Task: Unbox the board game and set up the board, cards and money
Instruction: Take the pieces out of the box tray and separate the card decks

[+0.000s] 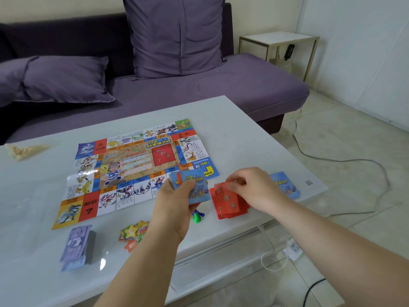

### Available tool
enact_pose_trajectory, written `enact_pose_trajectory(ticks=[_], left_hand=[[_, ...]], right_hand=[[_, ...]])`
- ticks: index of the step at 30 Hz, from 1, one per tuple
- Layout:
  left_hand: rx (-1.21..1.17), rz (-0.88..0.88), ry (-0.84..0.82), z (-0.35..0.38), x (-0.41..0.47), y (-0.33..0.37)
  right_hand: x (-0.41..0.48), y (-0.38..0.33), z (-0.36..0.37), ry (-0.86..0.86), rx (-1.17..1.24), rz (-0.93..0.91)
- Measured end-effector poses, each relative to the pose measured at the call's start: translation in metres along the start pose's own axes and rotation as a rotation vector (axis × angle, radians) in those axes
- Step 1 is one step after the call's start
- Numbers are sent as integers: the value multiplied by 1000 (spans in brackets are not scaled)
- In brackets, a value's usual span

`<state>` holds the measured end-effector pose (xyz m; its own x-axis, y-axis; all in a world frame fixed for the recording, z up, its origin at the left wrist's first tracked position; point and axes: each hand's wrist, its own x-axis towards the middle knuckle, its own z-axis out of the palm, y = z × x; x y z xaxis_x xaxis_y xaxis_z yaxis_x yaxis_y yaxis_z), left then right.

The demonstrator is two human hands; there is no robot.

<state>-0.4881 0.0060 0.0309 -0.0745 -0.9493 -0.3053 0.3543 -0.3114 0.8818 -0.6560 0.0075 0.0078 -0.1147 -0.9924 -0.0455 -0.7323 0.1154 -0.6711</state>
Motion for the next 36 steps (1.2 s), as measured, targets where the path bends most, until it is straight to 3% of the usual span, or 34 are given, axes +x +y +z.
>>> enact_pose_trajectory(ticks=[2,4,8,12,16,19,22,28,36], left_hand=[[6,-7,2,0,0,-1],[25,-22,-12,2,1,-5],[-18,-89,-67,11,0,-16],[-97,-149,-152,21,-3,-22],[-109,-196,-159,31,-3,-24],[-87,-192,-167,35,-1,-28],[-76,-205,-180,39,0,-31],[-29,-215,-196,44,-1,-36],[-20,-223,-202,47,0,-42]], right_hand=[[-1,-1,5,76,-100,-19],[-1,-6,0,162,-17,-45],[-11,-20,-15,6,392,61],[-16,-12,-13,-99,453,96],[-14,2,-37,-33,517,123],[-9,24,-65,84,326,107],[-3,53,-75,88,48,141],[-4,68,-71,180,-198,198],[-13,67,-62,-26,-382,152]])
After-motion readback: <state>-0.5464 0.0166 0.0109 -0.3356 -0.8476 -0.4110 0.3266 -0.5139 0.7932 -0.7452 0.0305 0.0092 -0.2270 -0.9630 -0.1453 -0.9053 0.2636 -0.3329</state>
